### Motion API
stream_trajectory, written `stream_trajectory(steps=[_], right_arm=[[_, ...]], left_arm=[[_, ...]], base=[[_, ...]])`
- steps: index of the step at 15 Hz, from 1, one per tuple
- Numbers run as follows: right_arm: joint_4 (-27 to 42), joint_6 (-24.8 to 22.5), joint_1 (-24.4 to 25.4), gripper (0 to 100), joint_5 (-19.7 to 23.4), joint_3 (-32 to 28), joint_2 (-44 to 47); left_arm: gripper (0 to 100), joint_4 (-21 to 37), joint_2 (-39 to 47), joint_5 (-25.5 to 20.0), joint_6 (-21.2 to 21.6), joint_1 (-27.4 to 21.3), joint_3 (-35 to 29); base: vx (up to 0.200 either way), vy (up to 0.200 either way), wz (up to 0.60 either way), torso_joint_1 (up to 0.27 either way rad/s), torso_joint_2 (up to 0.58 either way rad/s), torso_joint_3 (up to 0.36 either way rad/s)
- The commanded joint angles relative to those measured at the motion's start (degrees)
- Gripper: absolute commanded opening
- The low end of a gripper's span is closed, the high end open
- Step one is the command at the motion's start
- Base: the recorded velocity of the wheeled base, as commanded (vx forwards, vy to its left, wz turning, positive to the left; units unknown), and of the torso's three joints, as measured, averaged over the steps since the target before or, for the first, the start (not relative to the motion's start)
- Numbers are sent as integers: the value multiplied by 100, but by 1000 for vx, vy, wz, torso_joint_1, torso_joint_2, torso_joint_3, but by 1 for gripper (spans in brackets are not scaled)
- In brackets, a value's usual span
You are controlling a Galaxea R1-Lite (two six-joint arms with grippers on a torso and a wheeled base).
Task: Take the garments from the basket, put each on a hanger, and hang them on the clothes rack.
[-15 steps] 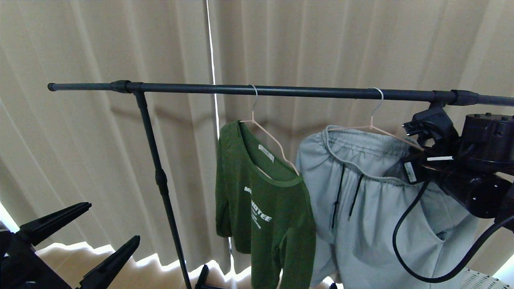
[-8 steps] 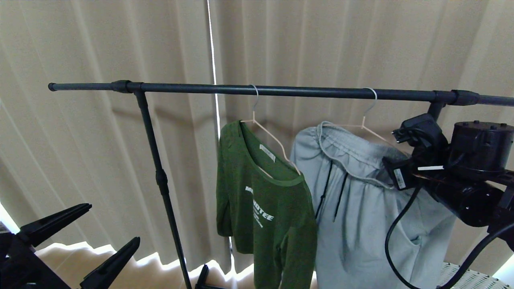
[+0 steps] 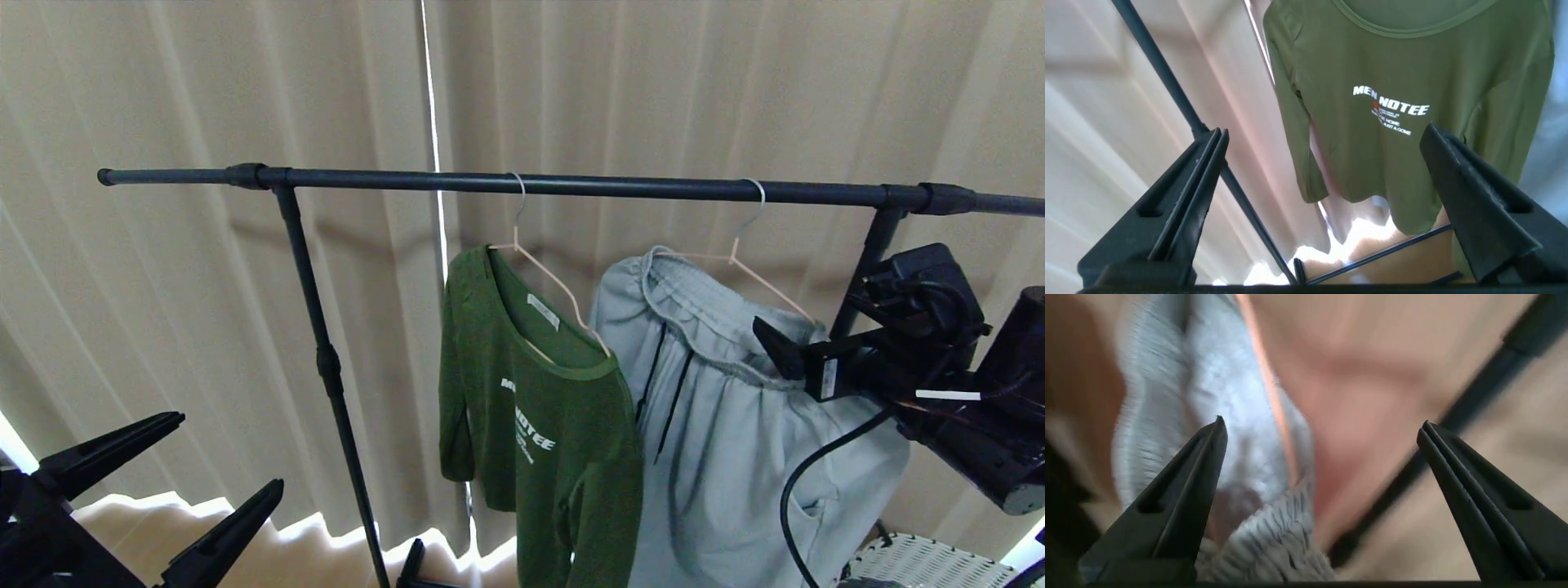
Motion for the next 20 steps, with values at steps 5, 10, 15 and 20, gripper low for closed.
stream_trajectory(steps=[5, 10, 15, 20], right_arm=[[-200, 229, -17, 100, 143, 499, -1287], [-85, 203, -61, 100, 442, 1606, -2746], [3026, 185, -843, 100, 416, 1870, -4979], [7517, 194, -1749, 100, 381, 895, -7141]], left_arm=[[100, -3, -99, 19, 17, 17, 20], [100, 32, -969, 45, -10, 685, 134], [100, 2115, -3158, 10, -10, 2153, 213], [100, 5148, -4740, 10, -18, 1828, -77]], base=[[0, 0, 0, 0, 0, 0], [0, 0, 0, 0, 0, 0], [0, 0, 0, 0, 0, 0], [0, 0, 0, 0, 0, 0]])
